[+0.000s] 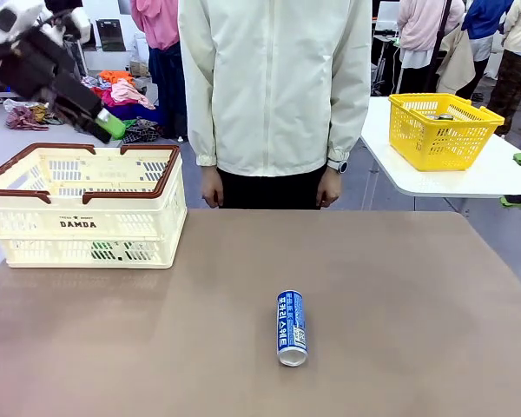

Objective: Place the drinks into the Shopping basket.
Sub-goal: Pick up one drink and place it into the Shopping basket.

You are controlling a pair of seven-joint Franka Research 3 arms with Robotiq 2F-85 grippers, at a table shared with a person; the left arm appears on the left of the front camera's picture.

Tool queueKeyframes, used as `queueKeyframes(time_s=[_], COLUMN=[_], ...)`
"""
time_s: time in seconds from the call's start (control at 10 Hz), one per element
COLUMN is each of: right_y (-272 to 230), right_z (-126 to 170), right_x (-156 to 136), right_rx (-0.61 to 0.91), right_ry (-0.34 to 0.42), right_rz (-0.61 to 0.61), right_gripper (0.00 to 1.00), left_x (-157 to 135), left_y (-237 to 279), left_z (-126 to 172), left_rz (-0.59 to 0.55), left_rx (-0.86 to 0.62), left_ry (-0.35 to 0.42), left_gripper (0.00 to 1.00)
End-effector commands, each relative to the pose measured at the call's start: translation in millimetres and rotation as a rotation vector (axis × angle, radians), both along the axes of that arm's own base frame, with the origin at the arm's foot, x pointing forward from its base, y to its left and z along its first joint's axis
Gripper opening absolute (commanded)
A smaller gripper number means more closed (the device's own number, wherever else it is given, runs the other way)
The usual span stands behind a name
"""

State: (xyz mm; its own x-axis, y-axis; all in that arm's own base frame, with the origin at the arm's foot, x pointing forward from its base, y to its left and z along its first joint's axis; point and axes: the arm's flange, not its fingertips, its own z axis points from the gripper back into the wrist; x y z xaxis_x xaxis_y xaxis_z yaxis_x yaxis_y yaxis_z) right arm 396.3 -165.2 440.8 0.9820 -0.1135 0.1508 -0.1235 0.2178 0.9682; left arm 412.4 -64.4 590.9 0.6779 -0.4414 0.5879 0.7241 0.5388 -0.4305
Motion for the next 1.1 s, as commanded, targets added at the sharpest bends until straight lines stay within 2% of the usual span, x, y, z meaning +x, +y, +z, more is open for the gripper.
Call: queueKeyframes(time_s=[0.0,0.1,0.3,0.4,0.6,0.7,0.8,1.0], right_y=[1.2,1.2,1.2,1.2,1.2,1.2,1.2,1.2], right_z=[3.0,3.0,3.0,3.0,3.0,3.0,3.0,3.0], right_x=[-0.8,-0.8,-0.8,-0.8,-0.8,-0.8,-0.8,-0.8], right_rx=[0.003,0.003,0.003,0.003,0.003,0.003,0.003,0.003], right_ry=[-0.005,-0.005,-0.005,-0.005,-0.005,-0.005,-0.005,-0.005], right_rz=[0.004,0.004,0.004,0.004,0.004,0.004,0.004,0.004], right_gripper=[1.0,1.0,1.0,1.0,1.0,1.0,1.0,1.0], left_x=[-64.9,-74.6,-93.3,-96.8,-89.9,-78.7,-75.7,-75.7], left_y=[-21.0,-17.6,22.9,49.2,98.5,112.9,80.5,80.5], left_z=[-53.1,-81.9,-140.0,-152.5,-166.7,-185.5,-147.1,-147.1], left_rz=[0.112,0.068,0.133,0.133,0.039,0.041,0.108,0.108], left_rx=[-0.163,-0.267,-0.454,-0.498,-0.657,-0.645,-0.59,-0.59], left_ry=[-0.085,-0.019,0.08,0.135,0.203,0.264,0.167,0.167], left_gripper=[1.0,1.0,1.0,1.0,1.0,1.0,1.0,1.0])
